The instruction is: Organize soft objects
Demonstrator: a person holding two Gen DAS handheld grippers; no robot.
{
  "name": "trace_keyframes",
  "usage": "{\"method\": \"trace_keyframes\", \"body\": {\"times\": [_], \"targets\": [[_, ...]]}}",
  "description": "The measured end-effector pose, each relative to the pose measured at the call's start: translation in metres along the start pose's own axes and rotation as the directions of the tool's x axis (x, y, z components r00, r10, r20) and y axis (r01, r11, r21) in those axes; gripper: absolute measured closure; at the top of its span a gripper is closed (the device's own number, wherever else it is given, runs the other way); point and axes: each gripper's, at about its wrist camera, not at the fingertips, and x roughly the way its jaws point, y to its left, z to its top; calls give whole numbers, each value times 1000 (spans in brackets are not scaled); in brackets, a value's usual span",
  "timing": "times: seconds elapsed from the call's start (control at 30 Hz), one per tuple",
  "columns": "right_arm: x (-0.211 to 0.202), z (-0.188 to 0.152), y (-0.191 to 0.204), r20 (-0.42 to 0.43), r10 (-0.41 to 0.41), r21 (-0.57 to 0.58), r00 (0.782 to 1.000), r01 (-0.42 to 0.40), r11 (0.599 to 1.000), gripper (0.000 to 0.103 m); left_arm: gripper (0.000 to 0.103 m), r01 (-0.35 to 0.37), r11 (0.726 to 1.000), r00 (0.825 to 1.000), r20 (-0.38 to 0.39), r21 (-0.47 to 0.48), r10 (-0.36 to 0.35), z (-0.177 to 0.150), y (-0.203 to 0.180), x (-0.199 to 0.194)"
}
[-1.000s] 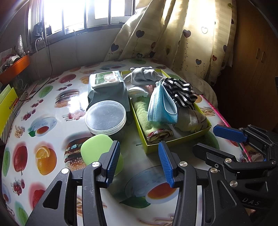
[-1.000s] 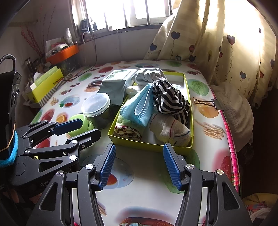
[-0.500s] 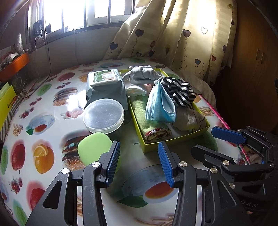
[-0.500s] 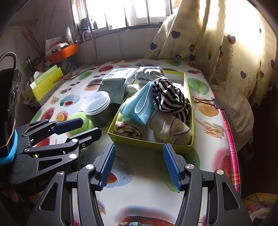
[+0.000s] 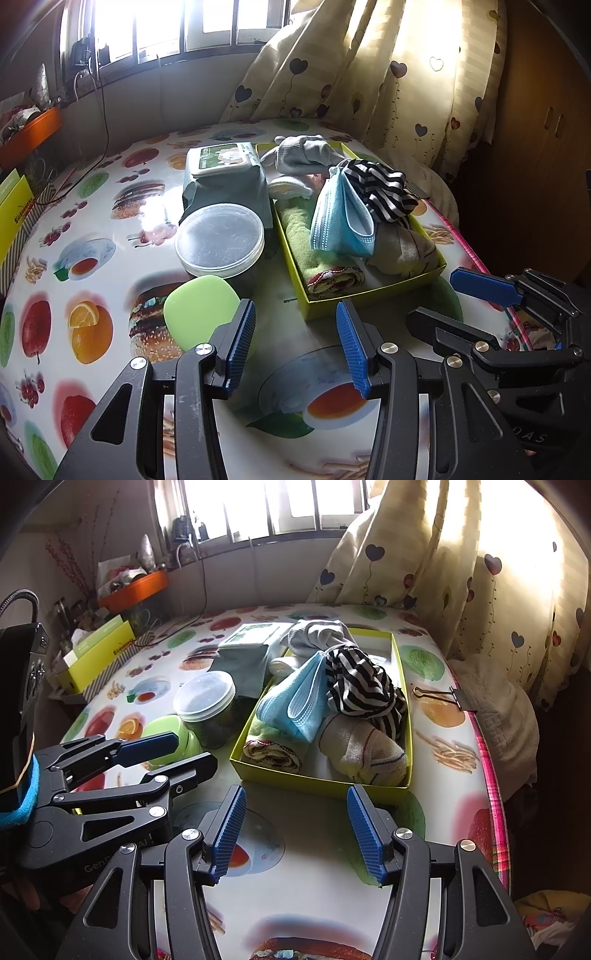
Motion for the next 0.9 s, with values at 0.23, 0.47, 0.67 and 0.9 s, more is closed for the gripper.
{"method": "trace_keyframes", "body": {"times": [0.23,0.47,0.67,0.9], "targets": [[0,0,0,0,2,-1,1000,-2,1000,46,56,1,1000,1000,-1,-2,-1,-1,2,-1],[0,0,1,0,2,-1,1000,-2,1000,46,56,1,1000,1000,-1,-1,-1,-1,1,-1],[-1,-1,1,-1,3,-1,1000,-3,1000,46,56,-1,1000,1000,-1,0,1,-1,1,-1],[0,0,1,-1,4,-2,1000,-4,1000,46,56,-1,1000,1000,-1,-1,1,-2,1,-1]]}}
